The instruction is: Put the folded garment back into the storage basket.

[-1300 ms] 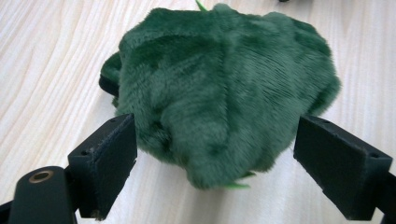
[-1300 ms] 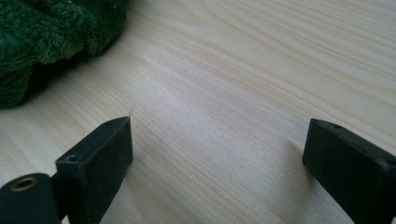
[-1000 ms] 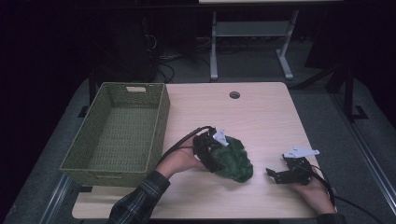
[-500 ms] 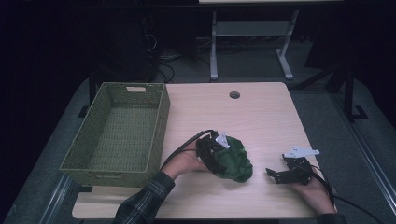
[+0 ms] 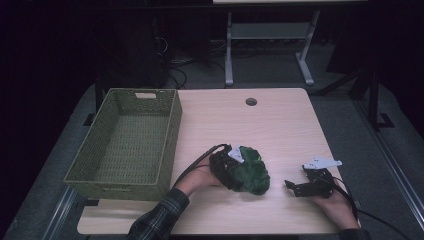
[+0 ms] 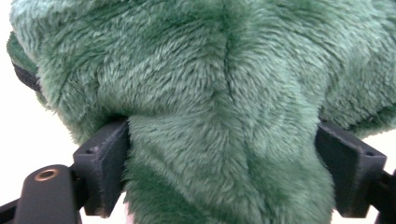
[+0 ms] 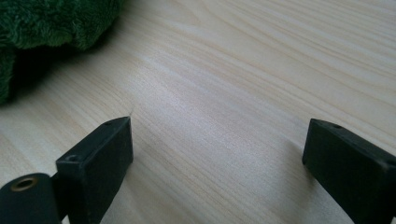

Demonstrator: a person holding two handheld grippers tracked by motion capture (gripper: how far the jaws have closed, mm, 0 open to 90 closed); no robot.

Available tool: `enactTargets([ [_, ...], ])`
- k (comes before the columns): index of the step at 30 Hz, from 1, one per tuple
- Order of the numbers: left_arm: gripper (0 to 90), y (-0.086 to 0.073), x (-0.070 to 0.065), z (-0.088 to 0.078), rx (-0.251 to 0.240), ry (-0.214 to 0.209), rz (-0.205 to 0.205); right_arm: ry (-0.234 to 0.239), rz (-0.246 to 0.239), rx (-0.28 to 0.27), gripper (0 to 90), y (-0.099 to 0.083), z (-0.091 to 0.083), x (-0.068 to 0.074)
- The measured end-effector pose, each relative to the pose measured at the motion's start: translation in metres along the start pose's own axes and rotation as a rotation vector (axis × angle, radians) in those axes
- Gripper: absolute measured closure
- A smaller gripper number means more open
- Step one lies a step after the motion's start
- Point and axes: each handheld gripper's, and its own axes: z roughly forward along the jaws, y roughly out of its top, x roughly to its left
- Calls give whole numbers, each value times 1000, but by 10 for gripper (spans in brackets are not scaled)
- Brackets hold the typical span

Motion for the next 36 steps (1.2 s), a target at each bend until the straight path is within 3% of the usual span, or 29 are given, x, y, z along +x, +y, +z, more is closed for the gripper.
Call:
enactTargets([
  [4, 277, 1, -1, -2, 0, -3, 9, 0, 0, 0, 81, 0, 0, 0],
  [10, 593, 1, 0, -6, -12, -25, 12, -2, -1, 0, 81, 0, 0, 0],
  [14, 713, 1, 0, -6, -15, -39, 5, -2, 0, 0, 82, 0, 0, 0],
  [18, 735, 0, 0, -7, -23, -44, -32, -2, 0, 0, 82, 0, 0, 0],
  [24, 743, 1, 0, -12, -28, -41, -53, -2, 0, 0, 82, 0, 0, 0],
  [30, 746, 4, 1, -31, -29, -15, -82, -2, 0, 0, 82, 0, 0, 0],
  [36, 745, 11, 2, -59, -76, 6, -122, -3, 5, 1, 83, 0, 0, 0],
])
